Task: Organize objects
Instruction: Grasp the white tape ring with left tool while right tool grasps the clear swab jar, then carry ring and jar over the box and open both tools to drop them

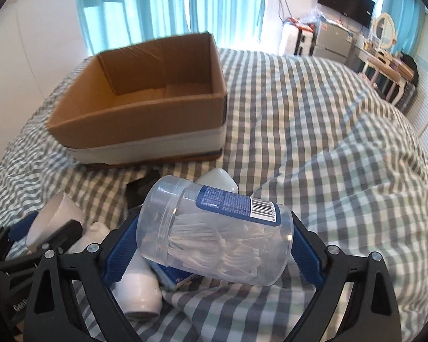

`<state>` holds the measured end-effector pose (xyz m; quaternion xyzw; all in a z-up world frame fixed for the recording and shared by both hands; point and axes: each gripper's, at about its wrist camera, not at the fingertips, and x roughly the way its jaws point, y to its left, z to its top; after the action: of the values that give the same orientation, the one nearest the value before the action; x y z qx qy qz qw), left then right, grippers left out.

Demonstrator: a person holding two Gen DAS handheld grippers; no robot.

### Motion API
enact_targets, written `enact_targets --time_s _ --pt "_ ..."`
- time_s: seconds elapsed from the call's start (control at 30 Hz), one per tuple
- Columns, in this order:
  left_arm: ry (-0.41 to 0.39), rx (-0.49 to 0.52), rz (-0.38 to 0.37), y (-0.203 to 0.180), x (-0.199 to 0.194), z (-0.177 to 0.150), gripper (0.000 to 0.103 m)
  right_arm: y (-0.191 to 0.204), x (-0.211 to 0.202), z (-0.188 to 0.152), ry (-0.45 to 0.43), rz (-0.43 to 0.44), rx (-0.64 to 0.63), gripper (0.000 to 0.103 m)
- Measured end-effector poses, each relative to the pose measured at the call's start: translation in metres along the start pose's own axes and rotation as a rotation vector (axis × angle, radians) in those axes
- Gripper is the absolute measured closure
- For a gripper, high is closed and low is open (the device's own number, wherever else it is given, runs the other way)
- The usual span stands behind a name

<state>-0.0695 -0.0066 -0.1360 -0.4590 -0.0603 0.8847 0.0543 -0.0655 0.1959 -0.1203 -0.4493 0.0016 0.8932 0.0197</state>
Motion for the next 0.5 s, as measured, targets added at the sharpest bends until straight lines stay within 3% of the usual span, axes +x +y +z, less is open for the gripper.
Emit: enact_targets --time_s 0.3,0.5 --pt "-0.094 0.007 -0.027 0.006 -0.048 0.03 0.017 0.002 -0.056 0.026 -0.091 0.058 -0.015 0.009" --pt "-0.191 0.017 -0.017 0.006 -0.071 0.081 0.017 0.006 -0.082 0.07 -0.173 0.074 -0.038 0.009"
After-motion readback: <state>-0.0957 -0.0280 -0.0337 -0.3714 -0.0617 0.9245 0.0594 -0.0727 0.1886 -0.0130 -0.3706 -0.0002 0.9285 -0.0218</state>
